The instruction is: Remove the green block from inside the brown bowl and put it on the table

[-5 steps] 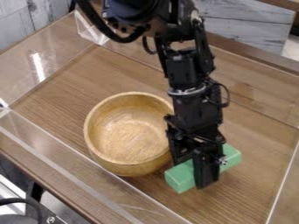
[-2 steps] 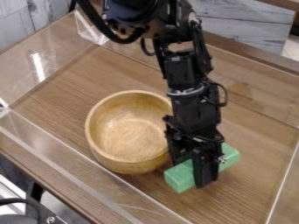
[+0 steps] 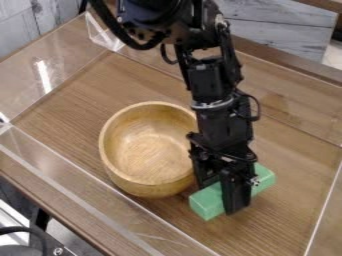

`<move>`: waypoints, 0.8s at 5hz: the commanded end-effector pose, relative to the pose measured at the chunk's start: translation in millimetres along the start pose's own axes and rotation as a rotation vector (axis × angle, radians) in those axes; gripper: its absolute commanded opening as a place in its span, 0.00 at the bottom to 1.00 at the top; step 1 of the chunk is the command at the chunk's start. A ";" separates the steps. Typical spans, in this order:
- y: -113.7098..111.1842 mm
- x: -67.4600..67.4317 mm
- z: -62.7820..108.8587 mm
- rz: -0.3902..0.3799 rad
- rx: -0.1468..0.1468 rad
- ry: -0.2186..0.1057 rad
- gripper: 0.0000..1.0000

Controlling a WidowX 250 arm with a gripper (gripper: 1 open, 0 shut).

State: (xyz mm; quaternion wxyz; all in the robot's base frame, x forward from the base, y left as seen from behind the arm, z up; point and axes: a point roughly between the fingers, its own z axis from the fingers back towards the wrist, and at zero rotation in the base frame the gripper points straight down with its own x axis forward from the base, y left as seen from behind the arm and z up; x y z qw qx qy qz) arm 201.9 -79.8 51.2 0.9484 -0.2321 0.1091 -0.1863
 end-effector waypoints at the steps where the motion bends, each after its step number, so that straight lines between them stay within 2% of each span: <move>1: 2.8 7.4 9.2 -0.013 0.007 -0.039 0.00; 4: 4.1 5.2 8.7 0.004 -0.013 -0.030 0.00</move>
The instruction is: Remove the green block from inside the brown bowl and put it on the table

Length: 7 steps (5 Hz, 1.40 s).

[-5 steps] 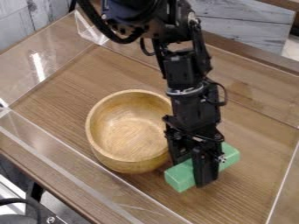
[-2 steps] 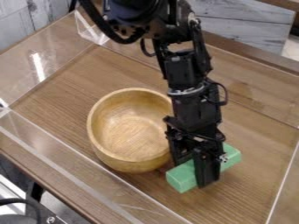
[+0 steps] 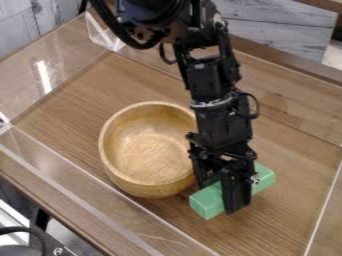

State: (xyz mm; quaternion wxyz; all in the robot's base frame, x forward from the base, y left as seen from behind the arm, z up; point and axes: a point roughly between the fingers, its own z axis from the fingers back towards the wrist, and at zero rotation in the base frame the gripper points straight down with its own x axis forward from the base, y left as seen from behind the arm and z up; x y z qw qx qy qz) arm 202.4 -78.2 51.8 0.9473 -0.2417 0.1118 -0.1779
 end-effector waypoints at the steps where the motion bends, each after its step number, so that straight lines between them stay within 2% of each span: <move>1: 3.2 4.9 6.8 -0.006 0.002 -0.025 0.00; 7: 5.6 -1.3 4.9 0.037 -0.032 -0.003 0.00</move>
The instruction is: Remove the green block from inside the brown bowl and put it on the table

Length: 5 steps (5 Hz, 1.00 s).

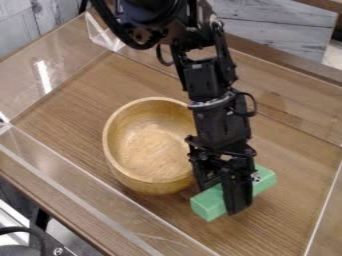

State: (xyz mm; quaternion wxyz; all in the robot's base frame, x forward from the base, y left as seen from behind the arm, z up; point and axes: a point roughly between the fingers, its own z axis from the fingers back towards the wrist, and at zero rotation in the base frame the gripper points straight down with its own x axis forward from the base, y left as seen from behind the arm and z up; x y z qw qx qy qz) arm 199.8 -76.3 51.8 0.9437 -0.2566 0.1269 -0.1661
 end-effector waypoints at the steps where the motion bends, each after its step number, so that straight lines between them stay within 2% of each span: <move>1: 4.1 1.4 4.2 0.019 0.000 -0.016 0.00; 2: 3.6 0.7 3.4 0.026 -0.007 -0.009 0.00; 5: -7.2 -12.0 1.7 0.083 -0.049 0.077 0.00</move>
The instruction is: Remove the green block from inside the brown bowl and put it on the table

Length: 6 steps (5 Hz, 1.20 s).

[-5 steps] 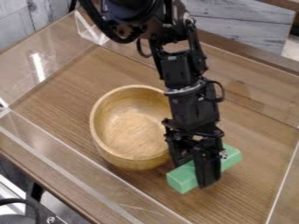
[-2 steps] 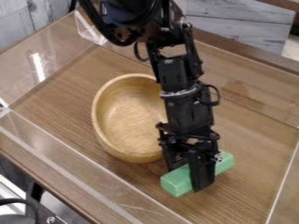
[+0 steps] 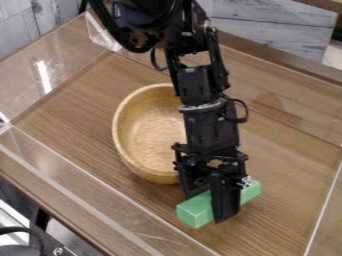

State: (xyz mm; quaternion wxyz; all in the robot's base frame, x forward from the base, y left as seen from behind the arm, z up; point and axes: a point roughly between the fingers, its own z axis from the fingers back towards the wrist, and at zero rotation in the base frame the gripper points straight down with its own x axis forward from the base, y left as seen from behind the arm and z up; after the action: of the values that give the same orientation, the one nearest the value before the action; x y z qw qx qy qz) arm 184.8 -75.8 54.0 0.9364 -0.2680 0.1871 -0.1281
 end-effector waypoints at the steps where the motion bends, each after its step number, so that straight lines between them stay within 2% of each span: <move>1: -6.7 -1.9 4.5 0.002 -0.007 0.008 0.00; 4: -17.9 -5.6 5.8 0.031 -0.033 0.058 0.00; 6: -23.2 -3.2 8.0 0.043 -0.045 0.088 0.00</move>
State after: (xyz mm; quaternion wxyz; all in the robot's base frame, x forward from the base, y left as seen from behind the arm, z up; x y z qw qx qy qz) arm 174.1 -87.3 66.5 0.9202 -0.2770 0.2554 -0.1059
